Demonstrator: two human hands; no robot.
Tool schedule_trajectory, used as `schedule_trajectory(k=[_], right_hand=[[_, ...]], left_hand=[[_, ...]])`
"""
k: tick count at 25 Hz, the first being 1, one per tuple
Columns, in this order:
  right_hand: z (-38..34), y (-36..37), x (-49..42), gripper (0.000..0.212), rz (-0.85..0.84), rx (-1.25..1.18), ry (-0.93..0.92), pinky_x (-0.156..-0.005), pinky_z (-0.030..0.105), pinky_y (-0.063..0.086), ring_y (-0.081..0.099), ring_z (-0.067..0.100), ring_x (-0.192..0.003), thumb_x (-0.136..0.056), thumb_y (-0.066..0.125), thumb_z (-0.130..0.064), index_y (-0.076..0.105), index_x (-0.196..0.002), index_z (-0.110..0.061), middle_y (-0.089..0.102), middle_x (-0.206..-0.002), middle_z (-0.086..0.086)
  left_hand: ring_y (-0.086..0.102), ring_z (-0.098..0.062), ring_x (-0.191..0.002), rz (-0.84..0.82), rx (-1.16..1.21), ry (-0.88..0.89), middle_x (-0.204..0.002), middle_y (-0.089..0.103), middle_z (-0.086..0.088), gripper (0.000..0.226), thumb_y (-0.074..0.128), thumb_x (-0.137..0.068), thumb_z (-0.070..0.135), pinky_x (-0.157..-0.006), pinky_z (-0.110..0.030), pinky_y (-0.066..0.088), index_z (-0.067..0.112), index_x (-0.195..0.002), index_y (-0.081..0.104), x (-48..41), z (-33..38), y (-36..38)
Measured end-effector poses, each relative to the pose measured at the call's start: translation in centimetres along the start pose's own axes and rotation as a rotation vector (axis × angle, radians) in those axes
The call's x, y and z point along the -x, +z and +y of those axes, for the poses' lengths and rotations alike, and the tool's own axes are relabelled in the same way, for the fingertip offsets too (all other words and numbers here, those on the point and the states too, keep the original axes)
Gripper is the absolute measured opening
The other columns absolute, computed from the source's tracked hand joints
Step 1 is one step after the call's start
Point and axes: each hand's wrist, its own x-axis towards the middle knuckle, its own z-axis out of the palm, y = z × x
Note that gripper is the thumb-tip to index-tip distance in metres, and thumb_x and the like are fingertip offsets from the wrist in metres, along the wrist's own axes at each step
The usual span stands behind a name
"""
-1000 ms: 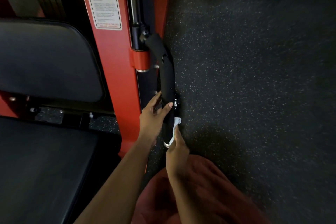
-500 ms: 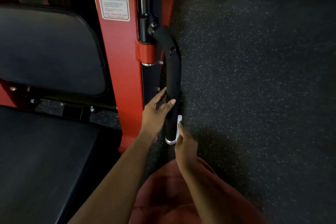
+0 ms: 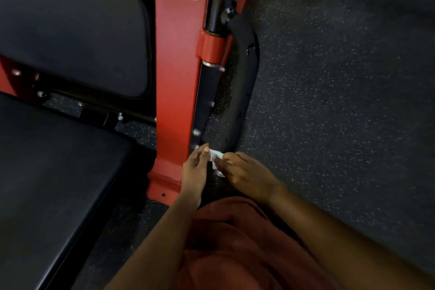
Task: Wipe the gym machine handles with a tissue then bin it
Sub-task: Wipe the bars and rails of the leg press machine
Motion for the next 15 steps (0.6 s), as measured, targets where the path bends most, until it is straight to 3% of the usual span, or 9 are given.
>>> schedule_trajectory(k=[3,5,8,11,15], right_hand=[[2.7,-2.0,-0.9,0.04,-0.109,0.129,-0.225,-0.071,0.025,0.047,0.055,0.015,-0.09,-0.085,0.032,-0.011,0.07,-0.098,-0.009,0.066,-0.096,-0.002],[5.5,-4.8,-2.7,0.04,-0.046,0.15,-0.223,-0.073,0.026,0.049,0.054,0.018,-0.095,-0.085,0.034,-0.008,0.067,-0.106,-0.005,0.067,-0.105,0.001],[8.4,-8.2,-4.7,0.039,0.055,0.211,-0.154,-0.076,0.03,0.05,0.043,0.022,-0.1,-0.082,0.037,-0.005,0.065,-0.109,-0.002,0.066,-0.113,0.005],[7.9,-8.3,-4.4,0.042,0.011,0.233,-0.18,-0.075,0.029,0.051,0.042,0.023,-0.1,-0.081,0.034,-0.004,0.065,-0.11,-0.002,0.066,-0.114,0.007],[9.2,-10.1,-5.3,0.037,-0.063,0.262,-0.329,-0.075,0.028,0.053,0.055,0.021,-0.099,-0.079,0.043,-0.008,0.068,-0.106,-0.004,0.068,-0.11,0.005]], left_hand=[[0.058,-0.024,-0.113,0.006,0.034,0.015,-0.118,0.064,-0.01,0.029,0.051,-0.094,0.028,-0.103,-0.045,0.042,0.018,-0.12,0.059,0.1,-0.3,0.7],[0.06,-0.017,-0.111,0.003,0.067,0.043,-0.116,0.065,-0.003,0.029,0.05,-0.093,0.033,-0.101,-0.044,0.044,0.022,-0.118,0.059,0.2,-0.1,1.1],[0.058,-0.011,-0.111,-0.021,0.023,0.112,-0.117,0.064,0.002,0.028,0.043,-0.095,0.037,-0.099,-0.032,0.044,0.026,-0.116,0.058,0.6,1.7,2.2],[0.054,-0.004,-0.112,-0.056,-0.025,0.196,-0.117,0.06,0.012,0.032,0.041,-0.096,0.035,-0.093,-0.015,0.04,0.023,-0.119,0.059,0.8,3.0,3.4],[0.048,0.002,-0.113,-0.049,-0.06,0.263,-0.122,0.053,0.015,0.036,0.044,-0.095,0.037,-0.095,-0.013,0.037,0.023,-0.127,0.053,1.4,2.5,4.5]])
